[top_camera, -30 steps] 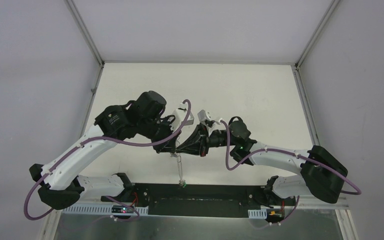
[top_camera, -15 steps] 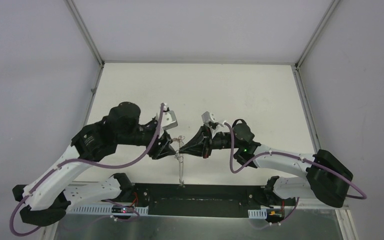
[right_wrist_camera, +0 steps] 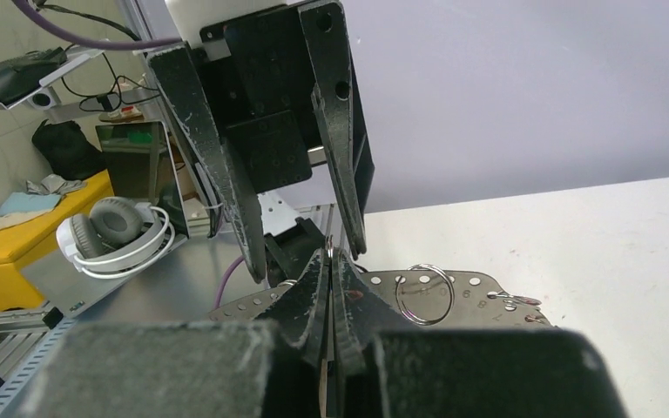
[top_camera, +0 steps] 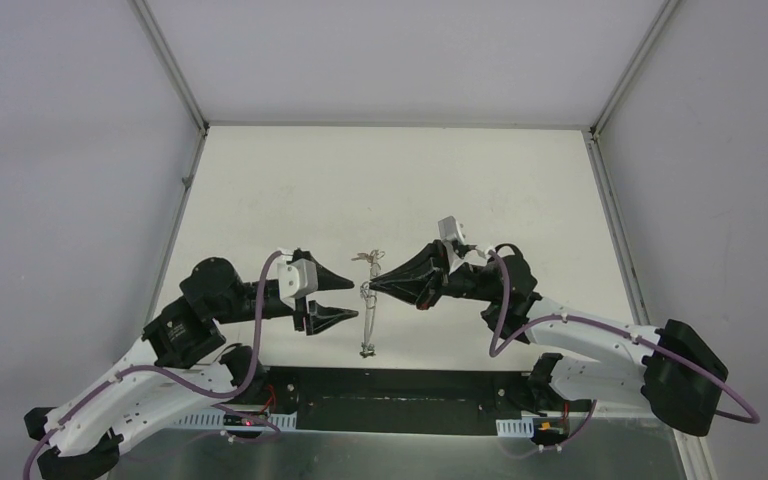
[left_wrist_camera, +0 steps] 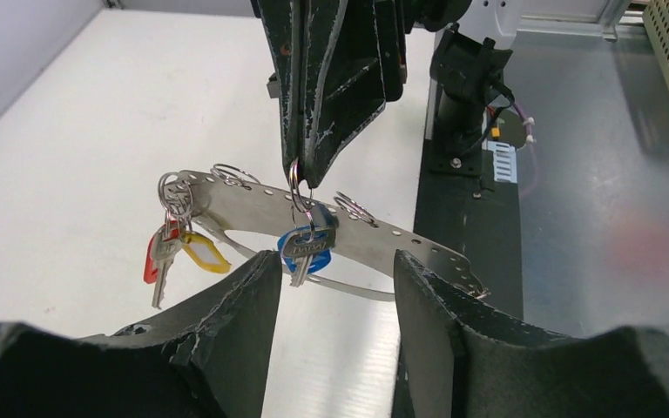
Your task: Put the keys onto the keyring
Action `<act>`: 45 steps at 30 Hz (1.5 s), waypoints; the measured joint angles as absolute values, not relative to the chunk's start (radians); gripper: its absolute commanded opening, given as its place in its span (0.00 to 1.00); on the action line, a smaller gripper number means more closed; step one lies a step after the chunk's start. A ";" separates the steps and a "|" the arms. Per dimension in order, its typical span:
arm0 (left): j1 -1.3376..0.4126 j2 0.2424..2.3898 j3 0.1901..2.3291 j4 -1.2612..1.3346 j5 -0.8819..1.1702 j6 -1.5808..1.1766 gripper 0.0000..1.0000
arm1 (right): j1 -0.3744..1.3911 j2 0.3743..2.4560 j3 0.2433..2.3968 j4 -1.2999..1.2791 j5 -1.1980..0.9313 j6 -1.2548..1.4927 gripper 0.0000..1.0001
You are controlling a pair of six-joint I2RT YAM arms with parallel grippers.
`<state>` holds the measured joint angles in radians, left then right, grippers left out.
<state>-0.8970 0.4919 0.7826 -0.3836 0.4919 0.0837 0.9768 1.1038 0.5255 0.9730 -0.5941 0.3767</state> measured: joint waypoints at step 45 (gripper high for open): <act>-0.897 0.576 0.693 -0.103 0.604 0.062 0.47 | 0.976 1.071 0.529 0.991 -0.569 0.391 0.00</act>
